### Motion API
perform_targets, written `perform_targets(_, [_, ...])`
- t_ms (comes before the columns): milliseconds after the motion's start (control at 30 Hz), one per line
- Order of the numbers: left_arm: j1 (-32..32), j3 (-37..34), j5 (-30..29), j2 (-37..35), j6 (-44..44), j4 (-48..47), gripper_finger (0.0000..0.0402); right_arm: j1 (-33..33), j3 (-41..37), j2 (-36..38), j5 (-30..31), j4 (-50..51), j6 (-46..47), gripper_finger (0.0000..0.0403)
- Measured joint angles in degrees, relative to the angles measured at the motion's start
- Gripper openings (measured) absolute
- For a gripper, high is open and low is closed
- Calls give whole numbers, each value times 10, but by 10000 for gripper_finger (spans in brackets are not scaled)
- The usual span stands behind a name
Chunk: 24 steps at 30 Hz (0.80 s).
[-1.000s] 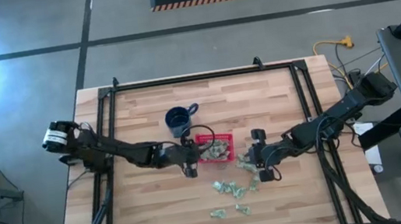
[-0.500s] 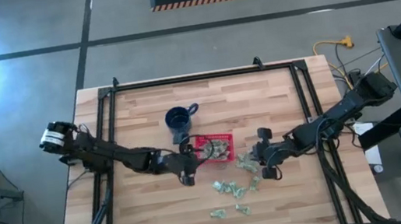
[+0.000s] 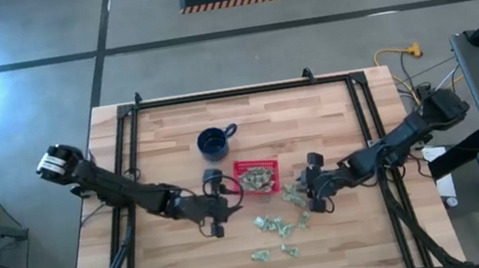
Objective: Pick and place Stevia / Truvia into bins
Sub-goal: Put the white stevia packet into the red basket
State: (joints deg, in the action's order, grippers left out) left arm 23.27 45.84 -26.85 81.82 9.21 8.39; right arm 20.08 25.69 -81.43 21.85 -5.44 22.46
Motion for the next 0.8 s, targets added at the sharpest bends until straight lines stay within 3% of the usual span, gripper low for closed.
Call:
perform_targets(367, [34, 0, -7, -25, 1, 0, 160, -12, 0, -38, -4, 3, 1, 155])
perform_targets(800, [38, 1, -11, -26, 2, 1, 160, -15, 0, -34, -18, 14, -28, 14])
